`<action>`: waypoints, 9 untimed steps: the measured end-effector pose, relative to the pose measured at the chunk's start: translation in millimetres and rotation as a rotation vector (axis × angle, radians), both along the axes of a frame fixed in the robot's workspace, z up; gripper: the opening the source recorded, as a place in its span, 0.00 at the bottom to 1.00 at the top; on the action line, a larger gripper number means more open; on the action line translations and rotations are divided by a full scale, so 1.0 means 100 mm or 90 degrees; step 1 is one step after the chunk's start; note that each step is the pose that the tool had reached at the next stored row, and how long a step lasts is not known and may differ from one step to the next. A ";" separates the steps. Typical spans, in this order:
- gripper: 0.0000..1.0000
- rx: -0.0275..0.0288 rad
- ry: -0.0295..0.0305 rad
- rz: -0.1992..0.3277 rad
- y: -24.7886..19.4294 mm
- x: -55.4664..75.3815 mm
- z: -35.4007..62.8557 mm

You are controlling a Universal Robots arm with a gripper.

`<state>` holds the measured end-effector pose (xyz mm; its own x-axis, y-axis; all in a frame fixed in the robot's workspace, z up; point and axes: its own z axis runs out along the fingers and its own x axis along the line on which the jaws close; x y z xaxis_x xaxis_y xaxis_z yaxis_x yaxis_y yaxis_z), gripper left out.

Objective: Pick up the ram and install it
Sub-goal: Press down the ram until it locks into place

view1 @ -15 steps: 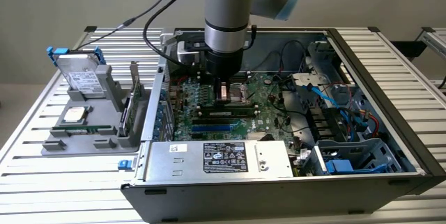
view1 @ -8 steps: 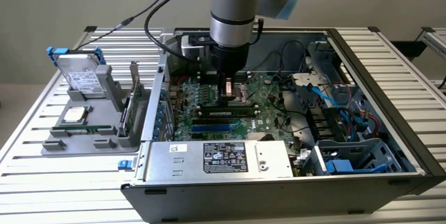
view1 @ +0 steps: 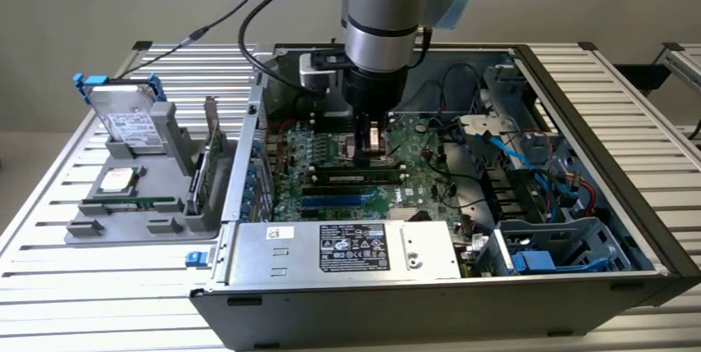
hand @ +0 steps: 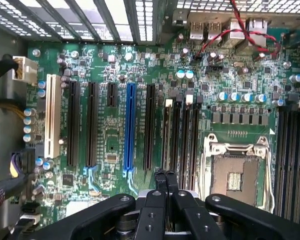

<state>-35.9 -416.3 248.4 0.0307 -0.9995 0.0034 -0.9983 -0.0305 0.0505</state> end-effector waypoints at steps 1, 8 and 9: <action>0.10 0.0003 0.0002 0.000 -0.006 0.02 0.006; 0.10 0.0016 0.0016 0.002 -0.026 0.11 0.025; 0.10 0.0016 0.0016 0.002 -0.026 0.11 0.025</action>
